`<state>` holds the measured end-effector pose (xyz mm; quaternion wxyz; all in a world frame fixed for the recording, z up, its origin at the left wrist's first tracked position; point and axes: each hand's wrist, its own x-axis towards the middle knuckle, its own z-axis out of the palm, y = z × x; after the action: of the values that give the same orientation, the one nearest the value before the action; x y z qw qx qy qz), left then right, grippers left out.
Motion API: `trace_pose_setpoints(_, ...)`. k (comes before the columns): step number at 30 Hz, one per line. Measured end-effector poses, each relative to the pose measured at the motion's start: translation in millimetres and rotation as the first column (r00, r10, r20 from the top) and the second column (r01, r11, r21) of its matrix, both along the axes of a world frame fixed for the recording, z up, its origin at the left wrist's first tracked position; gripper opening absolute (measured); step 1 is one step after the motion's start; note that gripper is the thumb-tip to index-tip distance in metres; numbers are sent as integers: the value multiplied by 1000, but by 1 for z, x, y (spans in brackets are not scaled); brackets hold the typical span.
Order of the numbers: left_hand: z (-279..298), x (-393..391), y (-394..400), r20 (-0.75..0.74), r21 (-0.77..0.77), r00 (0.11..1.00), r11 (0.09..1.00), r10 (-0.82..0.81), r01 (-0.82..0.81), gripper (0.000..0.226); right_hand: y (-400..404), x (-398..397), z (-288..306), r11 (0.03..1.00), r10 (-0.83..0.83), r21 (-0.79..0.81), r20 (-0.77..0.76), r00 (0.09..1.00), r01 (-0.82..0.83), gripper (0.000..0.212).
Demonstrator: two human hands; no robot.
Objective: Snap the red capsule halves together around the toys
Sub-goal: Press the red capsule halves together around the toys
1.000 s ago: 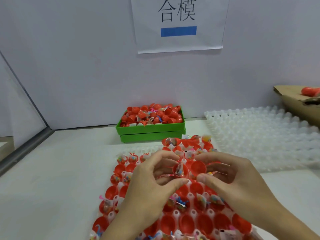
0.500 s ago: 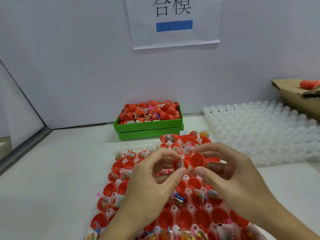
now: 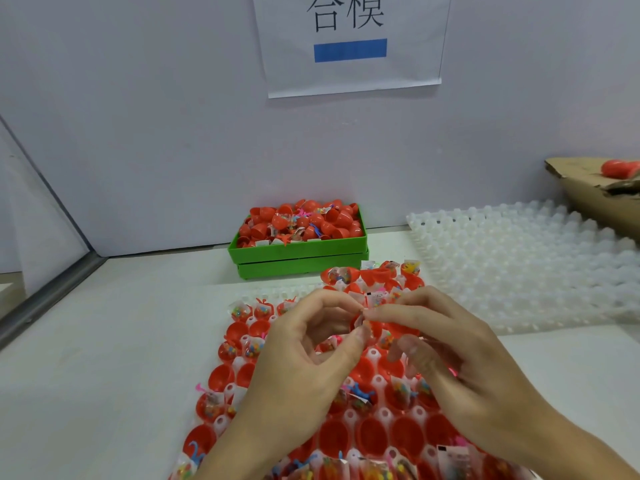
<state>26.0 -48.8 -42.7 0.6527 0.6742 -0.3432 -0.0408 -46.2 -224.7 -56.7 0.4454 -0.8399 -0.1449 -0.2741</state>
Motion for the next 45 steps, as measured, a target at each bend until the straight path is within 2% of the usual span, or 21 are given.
trace_pose_setpoints(14,1,-1,0,-28,-1,999,999,33,-33,18,1,0,1,999,-14,46,-9,1000,14,24)
trace_pose_setpoints(18,2,-1,0,40,24,999,999,26,-27,11,2,0,0,992,-21,122,-33,999,25,29)
trace_pose_setpoints(24,3,-3,0,30,3,999,1000,12,-13,13,3,-1,3,955,20,295,-53,998,-3,38)
trace_pose_setpoints(29,3,-4,0,96,11,995,999,33,-35,7,5,-1,7,919,27,395,-40,999,-9,35)
trace_pose_setpoints(33,1,-5,-2,190,37,976,993,103,-112,20,5,0,7,913,36,407,-36,999,-18,37)
trace_pose_setpoints(38,2,-8,-3,179,58,972,984,153,-166,37,7,-1,6,905,41,424,-19,999,-29,37)
trace_pose_setpoints(42,3,-9,-4,193,50,975,992,108,-120,22,7,0,6,896,75,440,-13,997,-62,36)
trace_pose_setpoints(45,2,-8,-3,200,50,976,993,92,-104,19,8,1,5,894,75,442,1,997,-68,36)
